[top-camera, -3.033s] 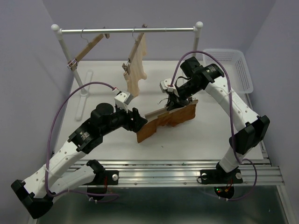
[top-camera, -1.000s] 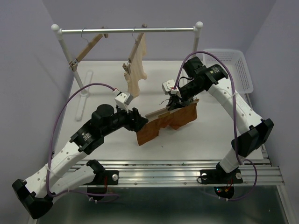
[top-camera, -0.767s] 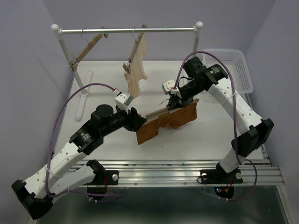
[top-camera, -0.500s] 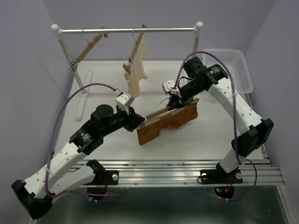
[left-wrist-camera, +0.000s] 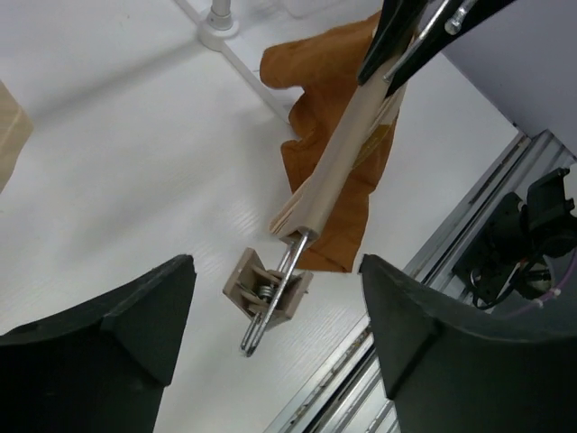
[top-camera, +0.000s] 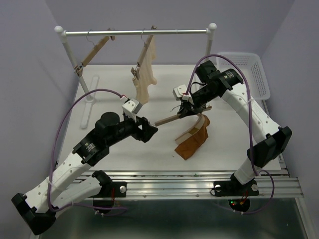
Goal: Remove the underwear clipped to the hanger
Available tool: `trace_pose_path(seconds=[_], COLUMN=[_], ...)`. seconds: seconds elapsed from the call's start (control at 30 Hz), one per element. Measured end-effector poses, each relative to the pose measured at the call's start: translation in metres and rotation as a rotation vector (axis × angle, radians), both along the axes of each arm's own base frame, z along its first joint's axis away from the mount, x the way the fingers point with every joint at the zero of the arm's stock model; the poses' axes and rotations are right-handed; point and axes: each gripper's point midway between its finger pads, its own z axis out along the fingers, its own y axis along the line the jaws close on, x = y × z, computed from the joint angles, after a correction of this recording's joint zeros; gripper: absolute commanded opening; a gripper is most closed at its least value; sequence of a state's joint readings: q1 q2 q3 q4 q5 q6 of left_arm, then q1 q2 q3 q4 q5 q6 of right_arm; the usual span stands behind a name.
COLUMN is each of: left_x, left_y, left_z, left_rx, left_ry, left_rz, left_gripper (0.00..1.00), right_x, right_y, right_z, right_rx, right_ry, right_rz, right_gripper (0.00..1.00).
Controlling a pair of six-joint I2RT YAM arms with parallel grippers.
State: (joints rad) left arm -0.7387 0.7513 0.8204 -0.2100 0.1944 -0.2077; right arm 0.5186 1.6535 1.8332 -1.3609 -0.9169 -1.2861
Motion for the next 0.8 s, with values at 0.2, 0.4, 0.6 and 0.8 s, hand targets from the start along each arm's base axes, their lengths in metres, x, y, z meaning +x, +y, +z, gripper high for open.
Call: trace_pose_path(seconds=[0.2, 0.4, 0.6, 0.8], left_x=[0.009, 0.022, 0.028, 0.030], left_y=[0.002, 0.012, 0.023, 0.018], left_z=[-0.004, -0.006, -0.003, 0.008], left_rx=[0.004, 0.003, -0.004, 0.000], left_ry=[0.022, 0.047, 0.048, 0.032], left_rz=[0.052, 0.168, 0.249, 0.223], left_gripper=[0.99, 0.99, 0.99, 0.99], right_x=[0.003, 0.011, 0.009, 0.005], right_y=[0.002, 0.002, 0.001, 0.001], right_z=[0.000, -0.009, -0.011, -0.012], right_rx=[0.000, -0.027, -0.029, -0.028], right_ry=[0.030, 0.045, 0.050, 0.054], right_rz=[-0.036, -0.091, -0.080, -0.054], right_gripper=[0.01, 0.01, 0.01, 0.01])
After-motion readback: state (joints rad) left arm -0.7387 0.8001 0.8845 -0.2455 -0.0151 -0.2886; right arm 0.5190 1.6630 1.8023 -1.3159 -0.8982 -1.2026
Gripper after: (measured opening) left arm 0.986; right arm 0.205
